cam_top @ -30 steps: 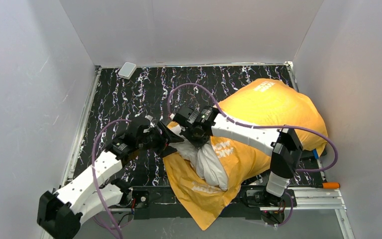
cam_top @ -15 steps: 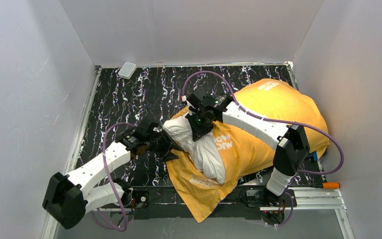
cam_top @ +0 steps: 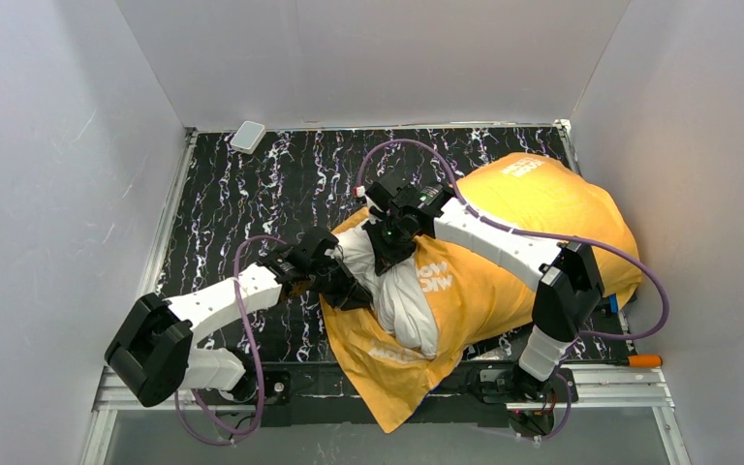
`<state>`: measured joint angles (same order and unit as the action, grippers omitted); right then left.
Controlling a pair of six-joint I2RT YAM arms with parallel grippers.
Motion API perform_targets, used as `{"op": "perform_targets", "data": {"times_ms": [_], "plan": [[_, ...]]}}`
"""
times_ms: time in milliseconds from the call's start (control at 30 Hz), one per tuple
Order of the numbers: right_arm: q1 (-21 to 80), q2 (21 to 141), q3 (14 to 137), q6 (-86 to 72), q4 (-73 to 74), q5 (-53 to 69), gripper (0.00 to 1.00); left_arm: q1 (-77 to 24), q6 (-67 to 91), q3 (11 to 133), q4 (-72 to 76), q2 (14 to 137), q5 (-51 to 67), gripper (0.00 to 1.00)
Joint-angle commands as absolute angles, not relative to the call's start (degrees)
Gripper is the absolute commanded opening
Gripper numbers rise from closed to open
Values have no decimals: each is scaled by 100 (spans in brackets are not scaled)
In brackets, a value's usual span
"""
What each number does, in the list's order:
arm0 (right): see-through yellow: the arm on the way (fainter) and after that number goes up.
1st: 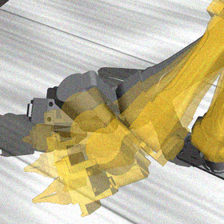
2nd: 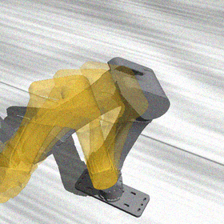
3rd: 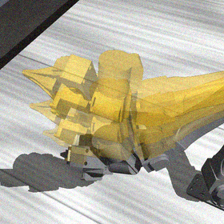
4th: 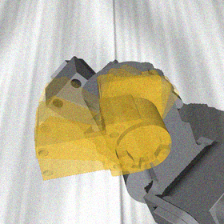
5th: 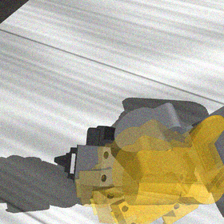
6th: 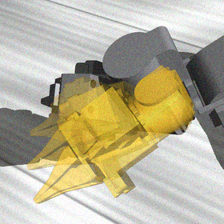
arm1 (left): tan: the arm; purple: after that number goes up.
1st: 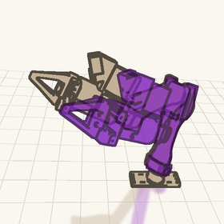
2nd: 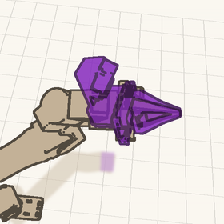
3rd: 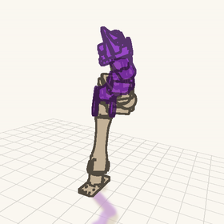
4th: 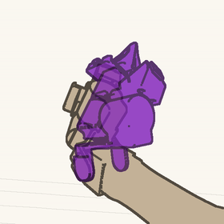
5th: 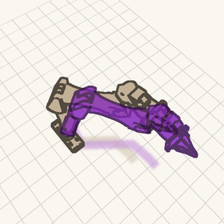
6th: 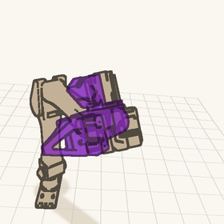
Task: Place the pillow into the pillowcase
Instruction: Stuff the pillow into the pillowcase.
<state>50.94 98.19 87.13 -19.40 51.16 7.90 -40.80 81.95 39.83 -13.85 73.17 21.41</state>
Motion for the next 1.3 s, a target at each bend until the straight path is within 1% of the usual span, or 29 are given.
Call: {"op": "perform_targets", "data": {"times_ms": [0, 67, 133, 200, 333, 467, 567, 667, 733, 833, 867, 1033, 1167, 1267], "plan": [[4905, 9796, 8640, -2083, 5159, 806, 1, -4239, 8261, 3961, -1272, 7360, 2307, 21], [4843, 9816, 8648, -2075, 5176, 847, 1, -4255, 8247, 3954, -1266, 7410, 2319, 32], [4803, 9830, 8655, -2074, 5169, 859, 1, -4277, 8215, 3963, -1249, 7498, 2340, 34], [4754, 9848, 8657, -2074, 5168, 889, 1, -4296, 8165, 3984, -1231, 7634, 2386, 33], [4666, 9885, 8649, -2081, 5138, 1018, 1, -4333, 8060, 4020, -1159, 7957, 2478, 26], [4604, 9922, 8649, -2095, 5104, 1120, 1, -4358, 7893, 4112, -1025, 8321, 2567, 26], [4573, 9939, 8662, -2101, 5100, 1166, 1, -4400, 7740, 4279, -950, 8621, 2655, 28], [4540, 9933, 8654, -2101, 5112, 1177, 1, -4412, 7614, 4433, -949, 8778, 2673, 21], [4512, 9910, 8626, -2107, 5122, 1178, 1, -4413, 7560, 4443, -955, 8734, 2612, 13], [4470, 9865, 8573, -2101, 5137, 1170, 1, -4401, 7529, 4352, -904, 8448, 2466, 1], [4454, 9850, 8551, -2093, 5148, 1162, 1, -4389, 7505, 4311, -890, 8316, 2383, 0], [4391, 9729, 8414, -2019, 5222, 1111, 1, -4230, 7512, 4011, -410, 7176, 1975, 0], [4358, 9657, 8391, -1938, 5292, 1082, 1, -4147, 7828, 3625, 298, 6235, 1572, 0], [4351, 9638, 8449, -1872, 5355, 1031, 1, -4124, 7984, 3480, 506, 5650, 1334, 0]]}}
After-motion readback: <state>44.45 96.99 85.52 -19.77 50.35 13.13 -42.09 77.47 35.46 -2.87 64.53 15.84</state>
